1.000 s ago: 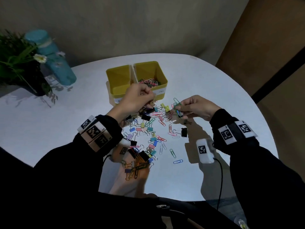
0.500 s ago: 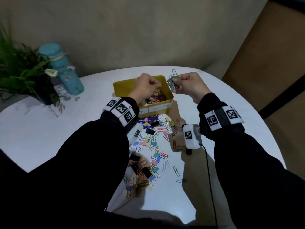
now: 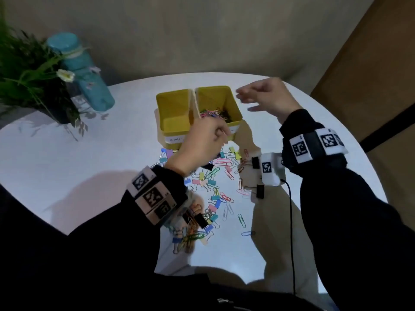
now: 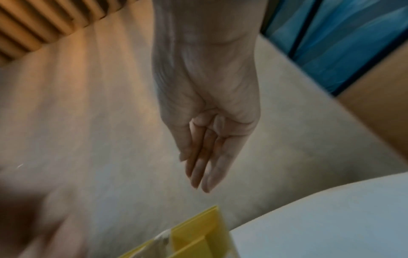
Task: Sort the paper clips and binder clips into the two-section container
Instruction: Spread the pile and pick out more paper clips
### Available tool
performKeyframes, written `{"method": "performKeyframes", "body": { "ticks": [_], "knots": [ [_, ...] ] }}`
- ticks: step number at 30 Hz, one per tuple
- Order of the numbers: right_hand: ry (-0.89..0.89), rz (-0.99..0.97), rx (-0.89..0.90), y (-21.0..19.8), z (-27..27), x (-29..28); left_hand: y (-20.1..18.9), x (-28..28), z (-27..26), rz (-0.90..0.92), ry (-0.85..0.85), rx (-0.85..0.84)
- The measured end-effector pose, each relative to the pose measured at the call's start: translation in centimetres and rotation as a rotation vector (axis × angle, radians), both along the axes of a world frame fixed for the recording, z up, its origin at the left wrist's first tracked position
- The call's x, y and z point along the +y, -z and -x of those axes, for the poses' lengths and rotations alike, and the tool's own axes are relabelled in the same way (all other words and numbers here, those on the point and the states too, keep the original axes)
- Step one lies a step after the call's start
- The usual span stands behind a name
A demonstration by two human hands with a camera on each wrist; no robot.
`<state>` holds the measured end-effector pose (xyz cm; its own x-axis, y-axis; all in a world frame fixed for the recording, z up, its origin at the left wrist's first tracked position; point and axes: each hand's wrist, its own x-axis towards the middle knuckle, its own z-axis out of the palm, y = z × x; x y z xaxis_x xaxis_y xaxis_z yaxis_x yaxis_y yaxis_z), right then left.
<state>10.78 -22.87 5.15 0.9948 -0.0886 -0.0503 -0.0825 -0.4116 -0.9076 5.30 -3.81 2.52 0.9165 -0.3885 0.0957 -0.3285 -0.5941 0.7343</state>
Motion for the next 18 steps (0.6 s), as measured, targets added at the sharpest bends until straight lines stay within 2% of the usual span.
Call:
{"method": "performKeyframes", "body": {
  "ticks": [1,3,4,6,8,10,13,15,18],
  "knots": [
    [0.094,-0.018,-0.028,0.7,0.8,-0.8,1.0,-0.2,0.6,-0.055,0.079,0.043],
    [0.189,0.091,0.009,2.7,2.4,-2.1,2.9,-0.5,1.2,-0.184,0.201,0.087],
    [0.142,0.194,0.083,4.0,3.1,-2.4,3.7,-0.7,1.2,-0.236,0.231,0.085],
    [-0.107,0.485,0.242,6.4,4.7,-2.4,4.3,-1.0,1.2,-0.331,0.247,0.069],
    [-0.34,0.813,0.302,8.1,6.1,-1.7,4.4,-1.3,1.1,-0.455,0.268,0.041],
    [-0.404,0.986,0.309,8.7,7.5,-1.1,4.2,-1.4,1.2,-0.608,0.323,0.041],
    [-0.429,1.086,0.262,9.2,9.6,-1.0,3.9,-1.1,1.6,-0.729,0.37,0.078],
    [-0.478,1.087,0.195,9.6,10.7,-1.4,4.1,-0.7,1.5,-0.734,0.371,0.096],
    [-0.384,1.045,0.151,9.6,11.8,-2.1,4.2,-0.2,1.5,-0.731,0.348,0.105]
  ]
}}
